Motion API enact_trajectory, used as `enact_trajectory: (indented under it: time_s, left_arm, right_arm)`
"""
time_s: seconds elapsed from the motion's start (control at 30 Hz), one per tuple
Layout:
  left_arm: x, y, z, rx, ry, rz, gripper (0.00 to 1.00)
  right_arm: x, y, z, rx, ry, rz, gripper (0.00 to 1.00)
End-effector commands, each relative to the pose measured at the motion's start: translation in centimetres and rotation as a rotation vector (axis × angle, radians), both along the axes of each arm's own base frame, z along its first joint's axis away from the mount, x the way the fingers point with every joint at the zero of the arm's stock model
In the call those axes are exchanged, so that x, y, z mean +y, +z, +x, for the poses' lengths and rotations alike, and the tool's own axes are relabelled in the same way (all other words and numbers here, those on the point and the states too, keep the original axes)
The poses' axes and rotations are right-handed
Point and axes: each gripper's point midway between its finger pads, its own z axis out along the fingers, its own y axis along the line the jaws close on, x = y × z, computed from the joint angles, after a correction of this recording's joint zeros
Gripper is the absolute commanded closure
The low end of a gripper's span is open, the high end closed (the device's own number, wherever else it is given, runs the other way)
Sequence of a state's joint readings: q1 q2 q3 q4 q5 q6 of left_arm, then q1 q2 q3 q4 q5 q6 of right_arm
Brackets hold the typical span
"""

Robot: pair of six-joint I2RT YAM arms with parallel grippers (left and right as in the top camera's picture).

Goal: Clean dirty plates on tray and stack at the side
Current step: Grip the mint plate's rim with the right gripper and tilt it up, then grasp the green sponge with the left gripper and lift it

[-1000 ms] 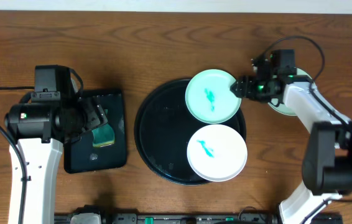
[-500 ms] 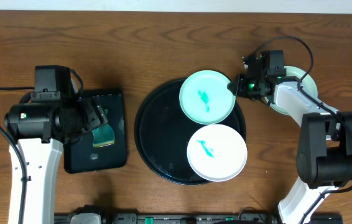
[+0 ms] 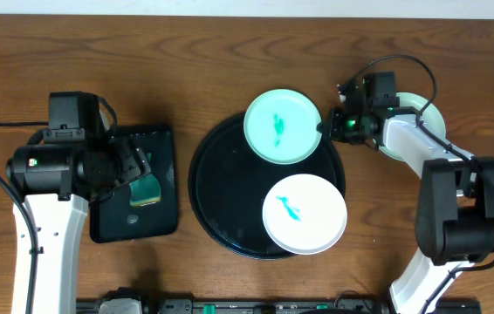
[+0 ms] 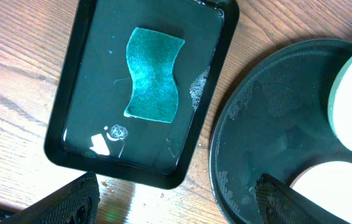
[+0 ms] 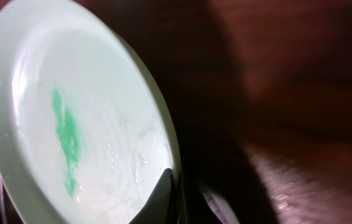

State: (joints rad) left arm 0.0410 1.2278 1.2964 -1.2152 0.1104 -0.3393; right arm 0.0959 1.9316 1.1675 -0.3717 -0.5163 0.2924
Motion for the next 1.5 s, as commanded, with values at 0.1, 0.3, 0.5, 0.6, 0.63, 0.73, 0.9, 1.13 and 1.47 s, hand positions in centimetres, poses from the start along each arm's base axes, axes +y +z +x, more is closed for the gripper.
enact_trajectory:
  time_s: [0.1, 0.3, 0.5, 0.6, 0.63, 0.73, 0.9, 1.13, 1.47]
  left_arm:
    - [-0.2, 0.0, 0.0, 0.002, -0.011, -0.006, 0.19]
    - [0.4, -0.7, 1.1, 0.006, -0.022, 0.029, 0.19]
    - [1.5, -3.4, 2.4, 0.102, -0.005, 0.081, 0.19]
    - [1.5, -5.2, 3.0, 0.161, -0.008, 0.079, 0.2]
    - [1.5, -5.8, 3.3, 0.176, -0.008, 0.079, 0.2]
    - [1.5, -8.0, 4.2, 0.233, -0.011, 0.076, 0.2]
    - [1.5, -11.2, 4.8, 0.323, -0.015, 0.071, 0.2]
    - [1.9, -14.5, 5.0, 0.412, -0.012, 0.071, 0.52]
    - [2.2, -19.0, 3.7, 0.507, -0.019, 0.085, 0.41]
  right_arm:
    - [4.4, 2.9, -2.9, -0.005, 0.112, -0.017, 0.99]
    - [5.6, 0.8, -4.7, 0.047, 0.136, -0.144, 0.99]
    - [5.1, 0.5, -3.9, 0.044, 0.051, -0.186, 0.99]
    - [4.7, 0.4, -3.6, 0.034, 0.037, -0.208, 0.99]
    - [4.6, 0.3, -3.5, 0.032, 0.032, -0.218, 0.99]
    - [4.4, -0.1, -3.5, 0.042, 0.027, -0.229, 0.99]
    - [4.2, -2.3, -4.0, 0.093, 0.034, -0.246, 0.99]
    - [4.3, -2.8, -3.7, 0.084, 0.043, -0.247, 0.99]
    - [4.3, -2.9, -3.8, 0.09, 0.045, -0.245, 0.99]
